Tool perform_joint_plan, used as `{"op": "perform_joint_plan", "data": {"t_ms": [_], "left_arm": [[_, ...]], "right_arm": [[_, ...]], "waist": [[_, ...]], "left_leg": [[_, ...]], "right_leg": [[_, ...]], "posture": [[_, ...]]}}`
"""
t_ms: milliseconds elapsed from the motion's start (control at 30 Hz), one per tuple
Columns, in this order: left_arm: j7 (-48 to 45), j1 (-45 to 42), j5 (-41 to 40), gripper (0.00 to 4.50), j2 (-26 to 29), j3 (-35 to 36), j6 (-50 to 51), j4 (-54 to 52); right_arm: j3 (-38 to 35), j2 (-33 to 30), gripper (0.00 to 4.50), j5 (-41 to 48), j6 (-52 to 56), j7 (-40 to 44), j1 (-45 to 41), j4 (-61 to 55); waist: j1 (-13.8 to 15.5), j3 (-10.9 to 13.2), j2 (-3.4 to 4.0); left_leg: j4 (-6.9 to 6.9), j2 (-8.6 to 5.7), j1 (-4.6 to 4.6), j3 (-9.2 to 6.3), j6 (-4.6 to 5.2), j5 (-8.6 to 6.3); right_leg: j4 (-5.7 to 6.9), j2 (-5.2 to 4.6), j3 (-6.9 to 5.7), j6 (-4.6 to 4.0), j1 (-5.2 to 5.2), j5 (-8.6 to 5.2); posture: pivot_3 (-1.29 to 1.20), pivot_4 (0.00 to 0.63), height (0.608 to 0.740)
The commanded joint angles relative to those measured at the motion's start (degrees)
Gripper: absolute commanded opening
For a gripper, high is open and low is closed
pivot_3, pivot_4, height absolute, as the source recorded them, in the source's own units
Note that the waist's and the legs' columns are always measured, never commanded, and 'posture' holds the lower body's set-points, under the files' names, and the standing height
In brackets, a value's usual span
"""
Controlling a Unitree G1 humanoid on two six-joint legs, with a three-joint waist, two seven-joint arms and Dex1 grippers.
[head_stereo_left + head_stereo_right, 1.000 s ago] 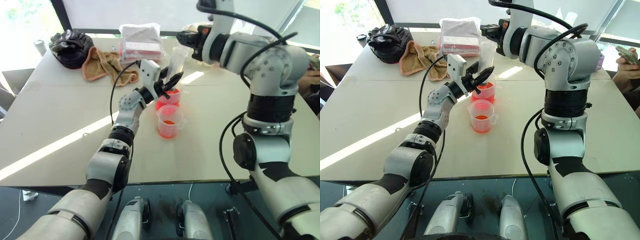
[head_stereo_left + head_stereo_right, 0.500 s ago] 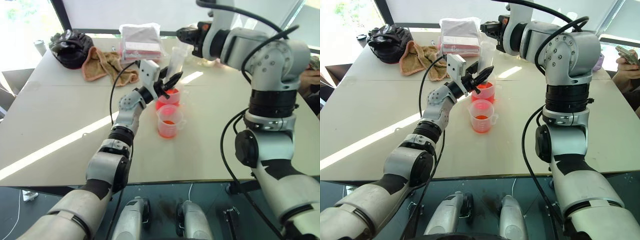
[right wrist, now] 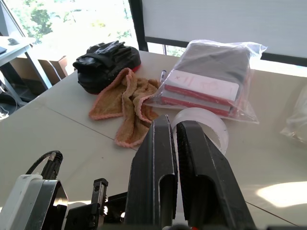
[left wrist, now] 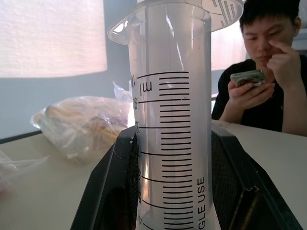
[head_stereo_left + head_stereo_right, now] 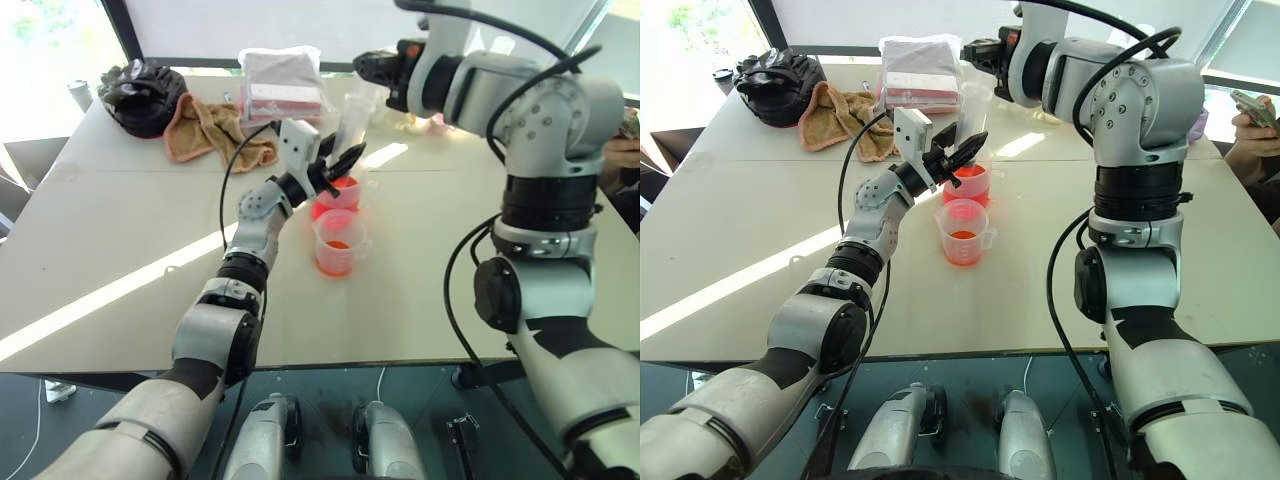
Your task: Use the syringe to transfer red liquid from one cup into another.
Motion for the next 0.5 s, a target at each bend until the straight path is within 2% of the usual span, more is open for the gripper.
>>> {"op": "perform_joint_plan", "data": {"t_ms": [33, 467, 500], "left_arm": [[-2.5, 3.4, 2.9, 1.37, -1.0, -3.4, 1.4, 2.9], [-2.6, 3.7, 2.9, 1.37, -1.1, -3.5, 1.5, 2.6], [-2.6, 3.8, 2.9, 1.37, -1.1, -3.5, 1.4, 2.5]], "right_arm": [[-3.5, -3.4, 0.05, -2.3, -8.0, -0.7, -7.0, -3.3], [-3.1, -4.0, 0.05, -2.3, -8.1, 0.4, -7.3, -3.1], [-3.1, -4.0, 0.34, -2.1, -7.8, 0.5, -7.1, -3.4]], "waist": [[0.0, 0.0, 0.0], [0.0, 0.0, 0.0], [0.0, 0.0, 0.0]], "left_leg": [[0.0, 0.0, 0.0, 0.0, 0.0, 0.0], [0.0, 0.0, 0.0, 0.0, 0.0, 0.0], [0.0, 0.0, 0.0, 0.0, 0.0, 0.0]], "right_leg": [[0.0, 0.0, 0.0, 0.0, 0.0, 0.0], [0.0, 0.0, 0.0, 0.0, 0.0, 0.0], [0.0, 0.0, 0.0, 0.0, 0.0, 0.0]], "posture": [[0.0, 0.15, 0.74], [0.0, 0.15, 0.74], [0.0, 0.15, 0.74]]}}
